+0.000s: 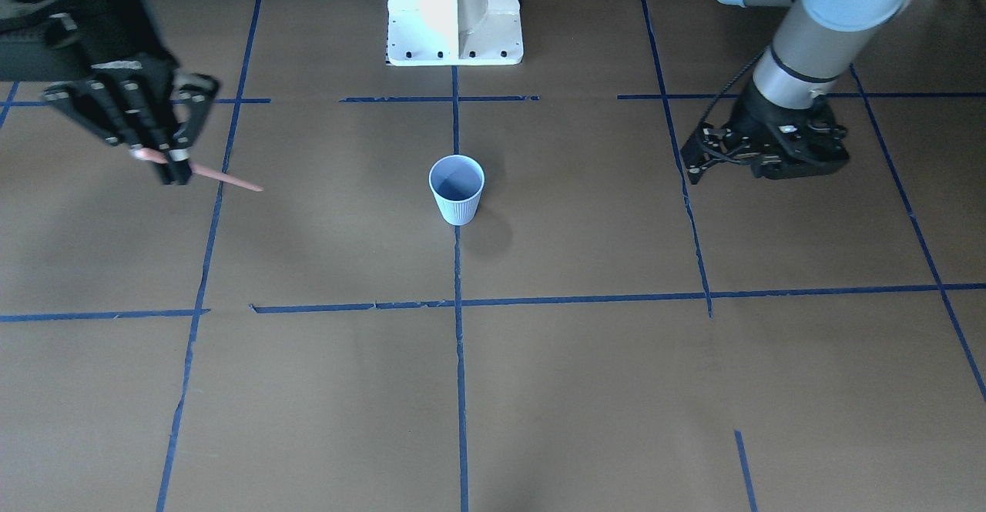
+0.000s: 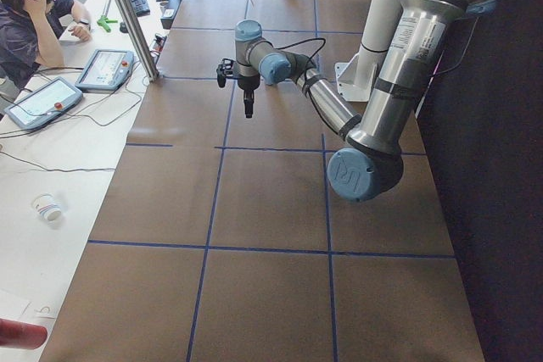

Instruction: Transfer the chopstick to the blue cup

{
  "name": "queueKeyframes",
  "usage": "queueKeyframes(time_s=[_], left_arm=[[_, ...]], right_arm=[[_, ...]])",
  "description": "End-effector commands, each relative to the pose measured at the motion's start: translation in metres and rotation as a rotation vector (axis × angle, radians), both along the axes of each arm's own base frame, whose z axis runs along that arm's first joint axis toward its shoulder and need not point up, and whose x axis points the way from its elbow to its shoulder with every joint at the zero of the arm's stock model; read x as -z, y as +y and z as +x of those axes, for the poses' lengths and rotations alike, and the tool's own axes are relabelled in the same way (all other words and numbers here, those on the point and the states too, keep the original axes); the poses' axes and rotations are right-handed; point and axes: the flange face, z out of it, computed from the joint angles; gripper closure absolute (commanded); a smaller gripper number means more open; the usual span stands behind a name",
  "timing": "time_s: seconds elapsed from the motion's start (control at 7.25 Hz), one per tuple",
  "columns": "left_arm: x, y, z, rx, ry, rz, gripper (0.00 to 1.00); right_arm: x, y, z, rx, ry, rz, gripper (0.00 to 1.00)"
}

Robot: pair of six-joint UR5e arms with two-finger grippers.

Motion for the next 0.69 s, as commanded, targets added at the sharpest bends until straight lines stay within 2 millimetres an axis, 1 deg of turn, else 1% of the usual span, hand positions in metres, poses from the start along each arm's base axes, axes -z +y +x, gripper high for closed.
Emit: queueKeyframes(time_s=[0.0, 0.14, 0.28, 0.41, 0.55], left_arm=[[-0.046, -0.007, -0.062, -0.048, -0.02, 0.025, 0.0], [-0.056, -0.007, -0.069, -0.051, -0.029, 0.021, 0.0], [-0.059, -0.008, -0.069, -0.052, -0.03, 0.021, 0.0], [-0.061, -0.008, -0.069, -0.052, -0.032, 0.016, 0.0], [-0.062, -0.008, -0.069, -0.052, -0.032, 0.016, 0.0]], right_arm=[[0.049, 0.041, -0.071, -0.015, -0.045, 0.035, 1.0], [0.056, 0.058, -0.101, -0.005, -0.065, 0.08, 1.0], [0.062, 0.074, -0.129, 0.003, -0.071, 0.129, 1.0], [0.071, 0.081, -0.158, -0.019, -0.087, 0.115, 1.0], [0.072, 0.093, -0.189, -0.016, -0.068, 0.137, 1.0]])
